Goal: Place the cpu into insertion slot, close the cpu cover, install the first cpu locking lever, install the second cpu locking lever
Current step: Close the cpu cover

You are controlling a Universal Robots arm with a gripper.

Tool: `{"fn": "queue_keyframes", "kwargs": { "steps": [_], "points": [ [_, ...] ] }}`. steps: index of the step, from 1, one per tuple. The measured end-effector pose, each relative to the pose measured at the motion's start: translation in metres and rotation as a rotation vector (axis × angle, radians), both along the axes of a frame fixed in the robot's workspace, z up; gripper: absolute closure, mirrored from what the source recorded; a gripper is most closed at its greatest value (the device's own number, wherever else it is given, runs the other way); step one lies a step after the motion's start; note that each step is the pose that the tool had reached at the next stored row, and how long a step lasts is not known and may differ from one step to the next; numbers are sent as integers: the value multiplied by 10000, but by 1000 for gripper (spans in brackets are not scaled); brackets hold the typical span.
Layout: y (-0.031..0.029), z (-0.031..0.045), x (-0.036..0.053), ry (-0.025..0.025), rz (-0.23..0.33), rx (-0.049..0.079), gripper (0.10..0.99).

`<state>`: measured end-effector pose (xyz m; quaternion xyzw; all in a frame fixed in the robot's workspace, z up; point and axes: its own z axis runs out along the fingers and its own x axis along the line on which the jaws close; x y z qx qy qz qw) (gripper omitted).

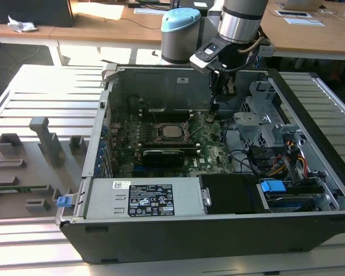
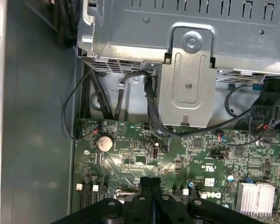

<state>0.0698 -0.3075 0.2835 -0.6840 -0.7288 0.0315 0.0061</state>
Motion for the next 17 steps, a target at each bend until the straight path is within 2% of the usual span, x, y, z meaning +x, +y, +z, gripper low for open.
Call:
{"fn": "queue_keyframes", "kwargs": {
  "steps": [5, 17],
  "points": [
    [0, -77, 0, 0, 0, 0, 980],
    [0, -349, -15, 0, 0, 0, 980]
  ]
}}
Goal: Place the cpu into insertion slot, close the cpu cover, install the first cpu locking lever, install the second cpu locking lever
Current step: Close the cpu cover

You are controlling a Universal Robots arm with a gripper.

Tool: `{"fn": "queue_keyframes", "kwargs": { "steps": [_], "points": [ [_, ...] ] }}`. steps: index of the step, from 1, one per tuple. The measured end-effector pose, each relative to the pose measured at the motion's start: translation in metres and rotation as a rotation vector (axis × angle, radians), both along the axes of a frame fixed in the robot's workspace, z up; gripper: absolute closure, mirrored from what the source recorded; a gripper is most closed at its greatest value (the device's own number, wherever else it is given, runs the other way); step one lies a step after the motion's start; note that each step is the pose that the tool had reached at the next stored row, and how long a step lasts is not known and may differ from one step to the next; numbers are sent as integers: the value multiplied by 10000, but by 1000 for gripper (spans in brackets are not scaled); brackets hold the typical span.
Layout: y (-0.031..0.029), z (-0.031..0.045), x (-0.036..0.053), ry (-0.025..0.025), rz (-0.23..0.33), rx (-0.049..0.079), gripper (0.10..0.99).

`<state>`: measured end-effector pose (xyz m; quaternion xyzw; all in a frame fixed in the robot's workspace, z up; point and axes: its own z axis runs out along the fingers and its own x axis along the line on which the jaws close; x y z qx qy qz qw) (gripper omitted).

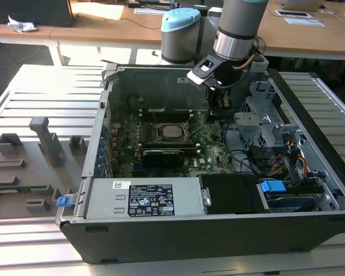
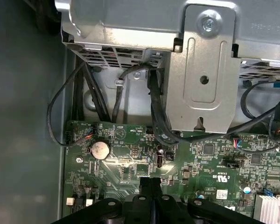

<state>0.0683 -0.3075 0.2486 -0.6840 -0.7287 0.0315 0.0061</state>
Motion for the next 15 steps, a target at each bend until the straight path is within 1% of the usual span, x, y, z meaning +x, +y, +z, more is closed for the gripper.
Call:
{"fn": "queue_keyframes", "kwargs": {
  "steps": [2, 5, 9, 15],
  "points": [
    [0, -23, -21, 0, 1, -2, 980],
    [0, -27, -75, 0, 0, -2, 980],
    [-1, -27, -179, 0, -1, -1, 980],
    [0, -28, -232, 0, 0, 0, 980]
  ]
}}
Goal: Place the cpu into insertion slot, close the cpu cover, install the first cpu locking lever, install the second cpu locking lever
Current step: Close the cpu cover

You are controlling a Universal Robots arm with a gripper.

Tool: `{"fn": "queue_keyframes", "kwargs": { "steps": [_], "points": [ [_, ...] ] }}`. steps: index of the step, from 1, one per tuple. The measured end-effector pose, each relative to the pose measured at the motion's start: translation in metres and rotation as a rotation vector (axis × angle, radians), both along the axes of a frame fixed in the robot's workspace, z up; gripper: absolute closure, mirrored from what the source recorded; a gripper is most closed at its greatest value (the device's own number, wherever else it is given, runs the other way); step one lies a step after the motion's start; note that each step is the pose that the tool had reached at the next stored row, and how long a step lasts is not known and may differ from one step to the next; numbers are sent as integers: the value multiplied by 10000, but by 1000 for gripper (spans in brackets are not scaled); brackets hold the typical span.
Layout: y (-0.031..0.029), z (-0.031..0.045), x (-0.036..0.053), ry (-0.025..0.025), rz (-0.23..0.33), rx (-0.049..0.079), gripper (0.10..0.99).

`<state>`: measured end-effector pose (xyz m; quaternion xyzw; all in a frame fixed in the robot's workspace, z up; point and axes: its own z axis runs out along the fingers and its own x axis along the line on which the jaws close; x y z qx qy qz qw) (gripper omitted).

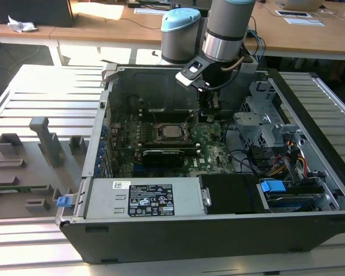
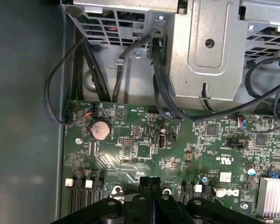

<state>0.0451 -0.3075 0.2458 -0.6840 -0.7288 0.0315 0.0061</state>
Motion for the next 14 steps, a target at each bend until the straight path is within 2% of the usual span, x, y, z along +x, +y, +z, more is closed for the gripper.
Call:
{"fn": "queue_keyframes", "kwargs": {
  "steps": [6, 12, 14],
  "points": [
    [0, -1, -44, 0, 0, 0, 980],
    [0, -2, -131, 0, -1, 0, 980],
    [0, -3, -188, 0, 0, 0, 980]
  ]
}}
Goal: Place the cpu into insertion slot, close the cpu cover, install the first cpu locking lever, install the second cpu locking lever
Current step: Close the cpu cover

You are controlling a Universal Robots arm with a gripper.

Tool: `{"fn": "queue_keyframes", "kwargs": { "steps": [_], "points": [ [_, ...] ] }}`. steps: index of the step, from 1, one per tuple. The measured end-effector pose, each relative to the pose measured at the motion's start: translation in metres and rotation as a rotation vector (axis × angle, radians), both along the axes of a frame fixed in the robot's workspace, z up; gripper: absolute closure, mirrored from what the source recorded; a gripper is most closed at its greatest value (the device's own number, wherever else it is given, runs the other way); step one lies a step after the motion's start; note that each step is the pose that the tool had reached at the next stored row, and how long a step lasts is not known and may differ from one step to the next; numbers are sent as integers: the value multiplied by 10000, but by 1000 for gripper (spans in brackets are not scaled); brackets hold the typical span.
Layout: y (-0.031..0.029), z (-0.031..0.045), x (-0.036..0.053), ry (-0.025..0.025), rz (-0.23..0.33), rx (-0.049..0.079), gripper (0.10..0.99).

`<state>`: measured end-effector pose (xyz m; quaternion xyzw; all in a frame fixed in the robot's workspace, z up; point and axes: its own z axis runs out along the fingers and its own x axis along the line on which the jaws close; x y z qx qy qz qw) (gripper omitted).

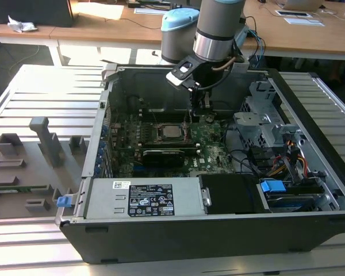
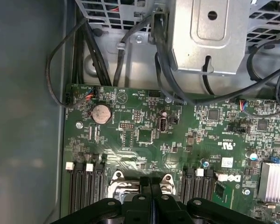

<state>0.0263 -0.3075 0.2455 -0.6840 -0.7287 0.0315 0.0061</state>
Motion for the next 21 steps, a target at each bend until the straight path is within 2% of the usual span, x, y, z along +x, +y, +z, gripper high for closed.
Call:
{"fn": "queue_keyframes", "kwargs": {
  "steps": [9, 17, 21],
  "points": [
    [0, -1, -149, 0, 1, -1, 980],
    [0, -3, -319, 1, 0, -2, 980],
    [0, -5, -371, 0, 1, -1, 980]
  ]
}}
